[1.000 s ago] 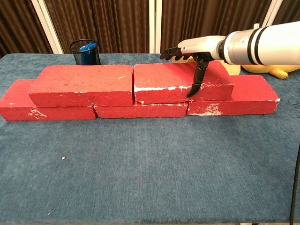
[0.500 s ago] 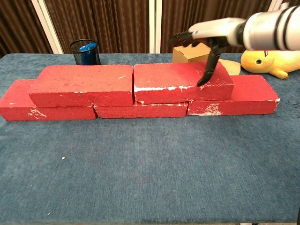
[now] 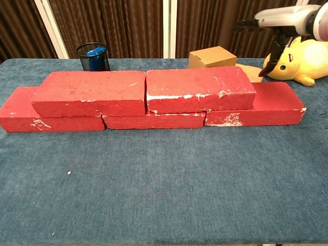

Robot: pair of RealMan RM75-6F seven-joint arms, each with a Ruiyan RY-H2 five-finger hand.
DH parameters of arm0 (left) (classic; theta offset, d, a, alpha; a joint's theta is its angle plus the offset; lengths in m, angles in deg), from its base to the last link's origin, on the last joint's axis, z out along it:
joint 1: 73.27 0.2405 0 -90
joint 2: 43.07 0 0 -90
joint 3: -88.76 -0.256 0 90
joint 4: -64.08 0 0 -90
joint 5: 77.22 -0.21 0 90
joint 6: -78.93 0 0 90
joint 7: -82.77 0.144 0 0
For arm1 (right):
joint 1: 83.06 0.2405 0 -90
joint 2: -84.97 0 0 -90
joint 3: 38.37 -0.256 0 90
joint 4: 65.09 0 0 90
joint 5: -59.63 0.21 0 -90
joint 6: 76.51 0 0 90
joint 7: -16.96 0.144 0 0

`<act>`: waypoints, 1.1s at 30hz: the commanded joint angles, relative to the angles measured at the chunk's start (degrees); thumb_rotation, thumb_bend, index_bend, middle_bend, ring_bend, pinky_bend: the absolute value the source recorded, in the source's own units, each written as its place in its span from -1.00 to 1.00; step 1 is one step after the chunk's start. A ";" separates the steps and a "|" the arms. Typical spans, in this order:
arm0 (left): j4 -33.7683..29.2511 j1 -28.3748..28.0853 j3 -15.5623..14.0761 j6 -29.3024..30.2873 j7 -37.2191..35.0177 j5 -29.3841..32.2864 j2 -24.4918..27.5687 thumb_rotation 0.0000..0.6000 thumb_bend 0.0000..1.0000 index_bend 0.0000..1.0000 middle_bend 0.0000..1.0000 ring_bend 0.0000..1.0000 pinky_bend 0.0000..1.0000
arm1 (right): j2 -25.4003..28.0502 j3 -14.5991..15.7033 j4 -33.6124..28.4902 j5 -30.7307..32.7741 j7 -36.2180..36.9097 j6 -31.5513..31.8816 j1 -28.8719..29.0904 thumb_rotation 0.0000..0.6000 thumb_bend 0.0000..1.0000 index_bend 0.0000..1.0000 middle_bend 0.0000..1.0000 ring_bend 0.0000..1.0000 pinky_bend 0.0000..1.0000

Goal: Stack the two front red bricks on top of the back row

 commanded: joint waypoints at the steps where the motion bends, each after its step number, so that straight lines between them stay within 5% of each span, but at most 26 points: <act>1: -0.12 -0.06 0.01 -0.11 0.14 0.03 0.00 1.00 -0.94 -0.98 -1.00 -1.00 -1.00 | -2.17 0.54 3.73 0.81 0.01 -1.27 -0.65 1.00 -1.00 -1.00 -1.00 -1.00 -1.00; 13: -0.26 -0.17 0.01 -0.43 0.56 0.30 -0.02 1.00 -0.94 -0.98 -1.00 -1.00 -1.00 | -6.18 0.18 8.47 -0.45 0.26 -2.55 -1.34 1.00 -1.00 -1.00 -1.00 -1.00 -1.00; 33: -0.13 -0.18 -0.09 -0.46 0.25 0.14 -0.07 1.00 -0.94 -0.98 -1.00 -1.00 -1.00 | -6.71 -1.07 7.07 -1.96 -0.20 -3.26 -1.69 1.00 -1.00 -1.00 -1.00 -1.00 -1.00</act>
